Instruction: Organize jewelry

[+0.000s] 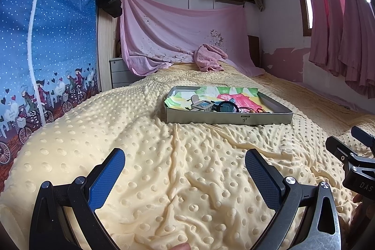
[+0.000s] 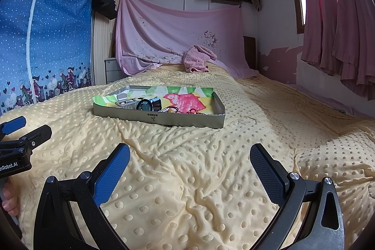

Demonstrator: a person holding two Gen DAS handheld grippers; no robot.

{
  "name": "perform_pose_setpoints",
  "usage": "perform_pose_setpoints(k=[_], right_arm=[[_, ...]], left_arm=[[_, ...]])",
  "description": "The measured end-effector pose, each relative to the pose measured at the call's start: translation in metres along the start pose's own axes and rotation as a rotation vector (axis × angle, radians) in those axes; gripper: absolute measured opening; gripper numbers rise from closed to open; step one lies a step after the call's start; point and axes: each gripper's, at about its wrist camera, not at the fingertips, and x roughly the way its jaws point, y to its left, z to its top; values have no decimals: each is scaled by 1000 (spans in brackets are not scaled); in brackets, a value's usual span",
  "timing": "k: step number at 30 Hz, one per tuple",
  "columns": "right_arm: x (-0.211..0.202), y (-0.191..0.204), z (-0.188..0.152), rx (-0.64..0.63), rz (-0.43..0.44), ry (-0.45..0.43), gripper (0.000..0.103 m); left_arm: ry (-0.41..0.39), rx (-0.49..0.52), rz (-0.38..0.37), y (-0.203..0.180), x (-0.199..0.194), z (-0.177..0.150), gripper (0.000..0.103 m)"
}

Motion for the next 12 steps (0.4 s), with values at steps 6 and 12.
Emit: perform_pose_setpoints(k=[6,12], right_arm=[[0,0,0,-1,0,0,101],[1,0,0,-1,0,0,101]], left_arm=[[1,-3,-1,1,1,-2,103],[2,1,-1,1,3,-1,103]])
